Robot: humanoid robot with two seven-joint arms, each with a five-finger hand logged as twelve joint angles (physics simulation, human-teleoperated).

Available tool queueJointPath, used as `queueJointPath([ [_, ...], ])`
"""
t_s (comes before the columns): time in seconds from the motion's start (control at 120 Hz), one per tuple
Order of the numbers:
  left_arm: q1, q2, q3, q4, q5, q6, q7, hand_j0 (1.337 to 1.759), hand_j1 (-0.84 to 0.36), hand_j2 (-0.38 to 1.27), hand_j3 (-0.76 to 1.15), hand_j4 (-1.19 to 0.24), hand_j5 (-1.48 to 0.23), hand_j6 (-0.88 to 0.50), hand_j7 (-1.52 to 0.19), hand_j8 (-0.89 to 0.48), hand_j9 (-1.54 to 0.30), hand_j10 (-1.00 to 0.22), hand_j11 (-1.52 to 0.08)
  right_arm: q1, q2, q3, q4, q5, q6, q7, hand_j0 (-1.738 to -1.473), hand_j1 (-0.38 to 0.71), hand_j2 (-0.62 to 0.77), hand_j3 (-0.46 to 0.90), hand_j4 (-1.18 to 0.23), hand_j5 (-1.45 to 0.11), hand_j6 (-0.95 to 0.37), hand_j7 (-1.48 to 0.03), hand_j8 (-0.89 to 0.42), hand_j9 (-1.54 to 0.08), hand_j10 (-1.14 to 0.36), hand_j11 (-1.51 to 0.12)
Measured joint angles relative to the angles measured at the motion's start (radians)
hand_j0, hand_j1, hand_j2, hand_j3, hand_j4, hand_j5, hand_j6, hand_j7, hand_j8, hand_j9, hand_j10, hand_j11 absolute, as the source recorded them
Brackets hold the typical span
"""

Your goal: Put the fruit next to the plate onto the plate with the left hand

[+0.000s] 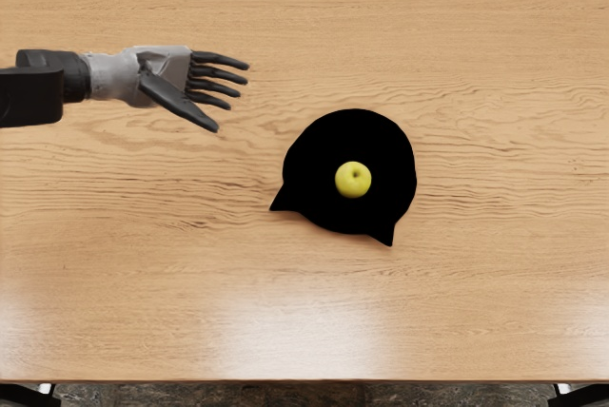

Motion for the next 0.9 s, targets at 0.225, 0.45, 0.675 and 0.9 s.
queueJointPath([
  [0.225,0.082,0.003,-0.062,0.127,-0.001,-0.002,-0.007,1.658,0.05,0.05,0.00,-0.25,-0.32,-0.25,-0.32,-0.25,-0.32,-0.25,-0.32,0.000,0.000,0.000,0.000,0.000,0.000,0.000,-1.658,-0.31,-0.01,0.00,-0.04,-0.05,-0.04,-0.05,-0.04,-0.05,-0.04,-0.05],
  [0.45,0.091,0.023,-0.076,0.218,0.000,-0.003,-0.006,1.658,0.05,0.05,0.00,-0.25,-0.32,-0.25,-0.32,-0.25,-0.32,-0.25,-0.32,0.000,0.000,0.000,0.000,0.000,0.000,0.000,-1.658,-0.31,-0.01,0.00,-0.04,-0.05,-0.04,-0.05,-0.04,-0.05,-0.04,-0.05],
  [0.675,0.126,0.060,-0.083,0.239,-0.001,-0.003,-0.005,1.658,0.05,0.05,0.00,-0.25,-0.32,-0.25,-0.32,-0.25,-0.32,-0.25,-0.32,0.000,0.000,0.000,0.000,0.000,0.000,0.000,-1.658,-0.31,-0.01,0.00,-0.04,-0.05,-0.04,-0.05,-0.04,-0.05,-0.04,-0.05],
  [0.9,0.132,0.052,-0.084,0.244,-0.003,-0.003,-0.003,1.658,0.05,0.05,0.00,-0.25,-0.32,-0.25,-0.32,-0.25,-0.32,-0.25,-0.32,0.000,0.000,0.000,0.000,0.000,0.000,0.000,-1.658,-0.31,-0.01,0.00,-0.04,-0.05,-0.04,-0.05,-0.04,-0.05,-0.04,-0.05],
])
